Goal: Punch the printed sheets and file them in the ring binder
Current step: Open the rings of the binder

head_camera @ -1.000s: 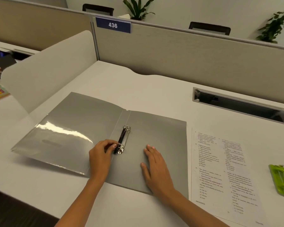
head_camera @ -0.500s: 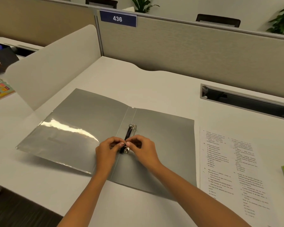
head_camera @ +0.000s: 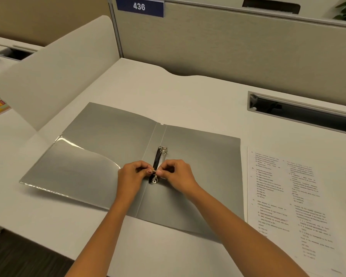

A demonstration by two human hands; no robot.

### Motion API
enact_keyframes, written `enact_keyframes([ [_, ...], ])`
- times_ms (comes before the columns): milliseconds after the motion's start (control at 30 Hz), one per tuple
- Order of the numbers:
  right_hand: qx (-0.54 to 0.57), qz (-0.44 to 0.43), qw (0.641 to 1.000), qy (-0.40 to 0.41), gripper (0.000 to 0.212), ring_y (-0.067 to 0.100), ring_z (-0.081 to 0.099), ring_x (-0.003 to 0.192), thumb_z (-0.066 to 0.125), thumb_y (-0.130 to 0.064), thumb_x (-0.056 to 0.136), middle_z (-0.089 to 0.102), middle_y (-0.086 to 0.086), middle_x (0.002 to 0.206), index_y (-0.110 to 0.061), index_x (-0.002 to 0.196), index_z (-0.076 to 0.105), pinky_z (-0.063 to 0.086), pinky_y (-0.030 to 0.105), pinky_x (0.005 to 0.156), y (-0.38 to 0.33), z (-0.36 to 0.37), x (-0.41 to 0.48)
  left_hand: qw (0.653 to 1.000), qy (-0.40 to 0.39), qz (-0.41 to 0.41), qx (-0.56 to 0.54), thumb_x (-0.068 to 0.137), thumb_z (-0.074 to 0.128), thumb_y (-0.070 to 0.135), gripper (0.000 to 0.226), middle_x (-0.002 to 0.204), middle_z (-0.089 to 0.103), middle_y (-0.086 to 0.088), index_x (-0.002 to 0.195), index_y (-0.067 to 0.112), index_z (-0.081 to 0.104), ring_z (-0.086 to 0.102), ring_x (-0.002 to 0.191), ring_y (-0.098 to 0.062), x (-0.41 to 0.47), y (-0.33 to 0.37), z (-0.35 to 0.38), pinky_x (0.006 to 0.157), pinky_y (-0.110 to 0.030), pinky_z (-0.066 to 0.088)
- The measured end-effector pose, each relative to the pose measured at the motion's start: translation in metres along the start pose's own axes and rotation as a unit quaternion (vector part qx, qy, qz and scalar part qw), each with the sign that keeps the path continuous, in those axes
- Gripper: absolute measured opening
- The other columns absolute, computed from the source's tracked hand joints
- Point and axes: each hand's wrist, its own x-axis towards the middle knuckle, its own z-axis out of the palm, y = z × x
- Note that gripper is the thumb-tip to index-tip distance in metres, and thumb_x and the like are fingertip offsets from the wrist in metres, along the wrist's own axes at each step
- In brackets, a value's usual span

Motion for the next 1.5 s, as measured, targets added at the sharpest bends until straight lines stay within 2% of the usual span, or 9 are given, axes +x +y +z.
enact_keyframes([
  [300, 0.04, 0.001, 0.999, -0.023, 0.011, 0.015, 0.062, 0.089, 0.072, -0.02, 0.084, 0.07, 0.003, 0.096, -0.013, 0.091, 0.074, 0.043, 0.014, 0.074, 0.007, -0.007, 0.0, 1.0, -0.002, -0.002, 0.012, 0.082, 0.067, 0.0, 0.017, 0.07, 0.071, 0.005, 0.075, 0.014, 0.073, 0.065, 0.063, 0.008, 0.002, 0.002, 0.001, 0.061, -0.001, 0.045],
  [533, 0.036, -0.023, 0.999, -0.023, 0.009, 0.009, 0.059, 0.084, 0.069, -0.016, 0.086, 0.068, 0.0, 0.094, -0.013, 0.092, 0.074, 0.04, 0.01, 0.072, 0.009, -0.007, -0.003, 1.0, -0.009, -0.001, 0.012, 0.081, 0.068, 0.0, 0.021, 0.056, 0.066, 0.027, 0.072, 0.019, 0.072, 0.065, 0.063, 0.008, 0.003, 0.002, 0.0, 0.061, -0.001, 0.044],
  [733, 0.033, -0.036, 0.999, -0.023, 0.006, 0.007, 0.059, 0.082, 0.07, -0.016, 0.085, 0.067, -0.004, 0.09, -0.015, 0.089, 0.074, 0.042, 0.007, 0.07, 0.012, -0.008, -0.001, 1.0, -0.001, -0.001, 0.001, 0.082, 0.068, -0.001, 0.021, 0.058, 0.068, 0.019, 0.073, 0.017, 0.073, 0.066, 0.063, 0.007, 0.004, 0.0, 0.001, 0.061, -0.001, 0.045],
  [867, 0.031, -0.042, 0.998, -0.023, 0.006, 0.002, 0.058, 0.078, 0.071, -0.012, 0.084, 0.066, -0.01, 0.083, -0.016, 0.086, 0.074, 0.042, 0.008, 0.07, 0.015, -0.01, -0.001, 1.0, 0.003, 0.004, 0.002, 0.083, 0.067, 0.0, 0.018, 0.071, 0.071, 0.009, 0.076, 0.014, 0.074, 0.065, 0.065, 0.008, 0.004, -0.002, 0.0, 0.062, 0.0, 0.045],
  [1100, 0.026, -0.049, 0.998, -0.016, 0.006, -0.001, 0.058, 0.075, 0.072, -0.012, 0.083, 0.066, -0.013, 0.079, -0.017, 0.085, 0.074, 0.042, 0.006, 0.069, 0.017, -0.011, -0.002, 1.0, -0.012, -0.015, -0.012, 0.08, 0.07, 0.001, 0.022, 0.06, 0.069, 0.023, 0.072, 0.02, 0.074, 0.067, 0.065, 0.004, 0.007, -0.003, -0.004, 0.063, -0.002, 0.047],
  [1233, 0.028, -0.047, 0.998, -0.013, 0.006, 0.005, 0.06, 0.079, 0.072, -0.011, 0.083, 0.067, -0.009, 0.082, -0.016, 0.085, 0.074, 0.045, 0.012, 0.072, 0.017, -0.011, -0.002, 1.0, -0.011, -0.015, -0.011, 0.08, 0.071, 0.002, 0.02, 0.065, 0.072, 0.015, 0.072, 0.021, 0.074, 0.068, 0.068, 0.003, 0.007, -0.004, -0.004, 0.065, -0.003, 0.048],
  [1333, 0.035, -0.048, 0.998, -0.006, 0.006, 0.003, 0.061, 0.078, 0.071, -0.012, 0.083, 0.068, -0.009, 0.082, -0.015, 0.087, 0.075, 0.046, 0.01, 0.071, 0.017, -0.011, -0.003, 1.0, -0.009, -0.016, -0.014, 0.08, 0.071, 0.003, 0.017, 0.074, 0.074, 0.007, 0.075, 0.019, 0.075, 0.069, 0.07, 0.0, 0.007, -0.004, -0.004, 0.068, -0.006, 0.051],
  [1400, 0.026, -0.065, 0.997, 0.014, 0.007, 0.004, 0.062, 0.081, 0.069, -0.014, 0.086, 0.07, -0.006, 0.086, -0.015, 0.089, 0.075, 0.046, 0.009, 0.073, 0.019, -0.009, -0.007, 1.0, -0.004, -0.011, -0.025, 0.08, 0.07, 0.001, 0.016, 0.075, 0.075, 0.005, 0.076, 0.016, 0.076, 0.07, 0.07, -0.002, 0.005, -0.004, -0.005, 0.066, -0.005, 0.05],
  [1500, -0.03, -0.142, 0.987, 0.064, 0.012, 0.002, 0.06, 0.083, 0.062, -0.016, 0.091, 0.07, -0.003, 0.091, -0.015, 0.091, 0.074, 0.042, 0.006, 0.075, 0.027, -0.005, -0.014, 0.999, -0.001, 0.008, -0.052, 0.081, 0.069, -0.001, 0.015, 0.075, 0.075, 0.004, 0.081, 0.012, 0.076, 0.071, 0.074, -0.005, -0.002, -0.005, -0.006, 0.07, -0.007, 0.051],
])
